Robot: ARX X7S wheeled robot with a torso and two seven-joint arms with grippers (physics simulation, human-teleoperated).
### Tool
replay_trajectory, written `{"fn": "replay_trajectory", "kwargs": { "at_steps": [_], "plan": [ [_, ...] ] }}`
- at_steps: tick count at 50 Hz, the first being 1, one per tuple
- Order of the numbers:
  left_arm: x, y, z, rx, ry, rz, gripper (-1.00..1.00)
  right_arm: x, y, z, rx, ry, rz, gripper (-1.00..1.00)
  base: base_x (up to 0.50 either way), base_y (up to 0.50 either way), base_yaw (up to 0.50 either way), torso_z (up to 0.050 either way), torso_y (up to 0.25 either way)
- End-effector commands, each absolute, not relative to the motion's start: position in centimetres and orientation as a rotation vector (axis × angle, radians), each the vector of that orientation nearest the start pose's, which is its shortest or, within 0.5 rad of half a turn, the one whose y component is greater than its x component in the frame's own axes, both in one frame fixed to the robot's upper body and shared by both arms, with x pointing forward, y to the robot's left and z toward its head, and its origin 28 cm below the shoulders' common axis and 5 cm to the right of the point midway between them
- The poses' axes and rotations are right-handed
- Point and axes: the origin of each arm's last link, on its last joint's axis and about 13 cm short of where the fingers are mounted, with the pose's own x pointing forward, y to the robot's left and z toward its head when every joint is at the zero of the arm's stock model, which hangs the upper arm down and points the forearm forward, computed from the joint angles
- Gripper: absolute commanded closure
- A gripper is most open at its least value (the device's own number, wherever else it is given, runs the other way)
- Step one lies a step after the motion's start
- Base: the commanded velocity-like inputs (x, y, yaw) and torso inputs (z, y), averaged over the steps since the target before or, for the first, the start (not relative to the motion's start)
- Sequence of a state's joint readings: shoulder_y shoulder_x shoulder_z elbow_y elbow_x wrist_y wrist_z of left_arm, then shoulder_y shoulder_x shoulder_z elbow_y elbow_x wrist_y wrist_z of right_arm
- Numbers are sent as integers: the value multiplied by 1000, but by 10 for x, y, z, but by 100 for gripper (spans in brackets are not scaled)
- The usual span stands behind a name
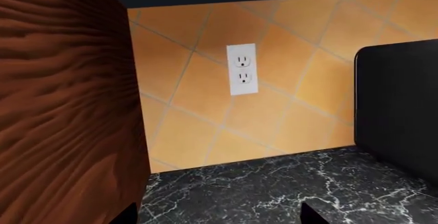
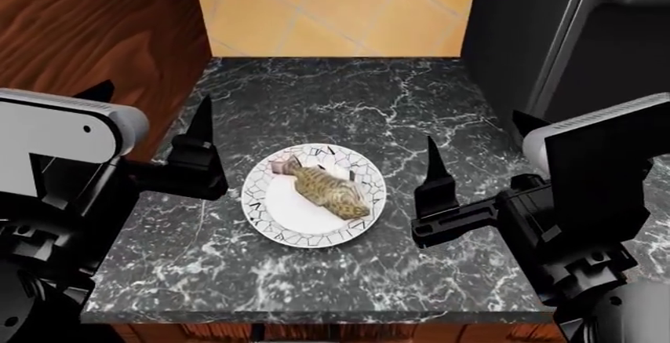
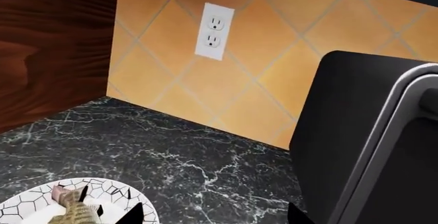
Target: Place the fish on the rack of the oven.
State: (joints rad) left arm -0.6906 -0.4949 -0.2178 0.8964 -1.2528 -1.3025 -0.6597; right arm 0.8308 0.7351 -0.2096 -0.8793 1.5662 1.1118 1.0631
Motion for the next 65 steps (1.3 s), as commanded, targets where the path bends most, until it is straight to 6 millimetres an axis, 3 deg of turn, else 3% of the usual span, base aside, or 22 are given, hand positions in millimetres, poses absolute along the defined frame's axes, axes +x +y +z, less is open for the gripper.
{"fn": "replay_trajectory", "kwargs": {
  "at_steps": [1, 14, 17, 19, 28, 43, 53, 65],
  "plan": [
    [191, 238, 251, 78, -199, -140, -100, 175, -110, 245, -237, -75, 171, -100, 188, 0, 0, 0, 0],
    [196, 237, 250, 74, -197, -146, -100, 183, -111, 251, -222, -57, 178, -100, 48, 0, 0, 0, 0],
    [196, 237, 250, 73, -196, -145, -100, 184, -114, 253, -223, 9, 264, -100, 0, 0, 0, 0, 0],
    [196, 237, 250, 75, -194, -146, -100, 183, -115, 266, -194, 37, 357, -100, 0, 0, 0, 0, 0],
    [196, 238, 248, 67, -192, -145, -100, 183, -125, 285, -182, 144, 531, -100, 0, 0, 0, 0, 0],
    [197, 238, 248, 71, -191, -141, -100, 219, -111, 265, -153, 274, 756, -100, 0, 0, 0, 0, 0],
    [199, 237, 245, 76, -185, -135, -100, 237, -113, 244, -113, 339, 760, -100, 0, 0, 0, 0, 0],
    [203, 238, 239, 70, -166, -131, -100, 257, -108, 237, -182, 441, 730, -100, 0, 0, 0, 0, 0]
  ]
}}
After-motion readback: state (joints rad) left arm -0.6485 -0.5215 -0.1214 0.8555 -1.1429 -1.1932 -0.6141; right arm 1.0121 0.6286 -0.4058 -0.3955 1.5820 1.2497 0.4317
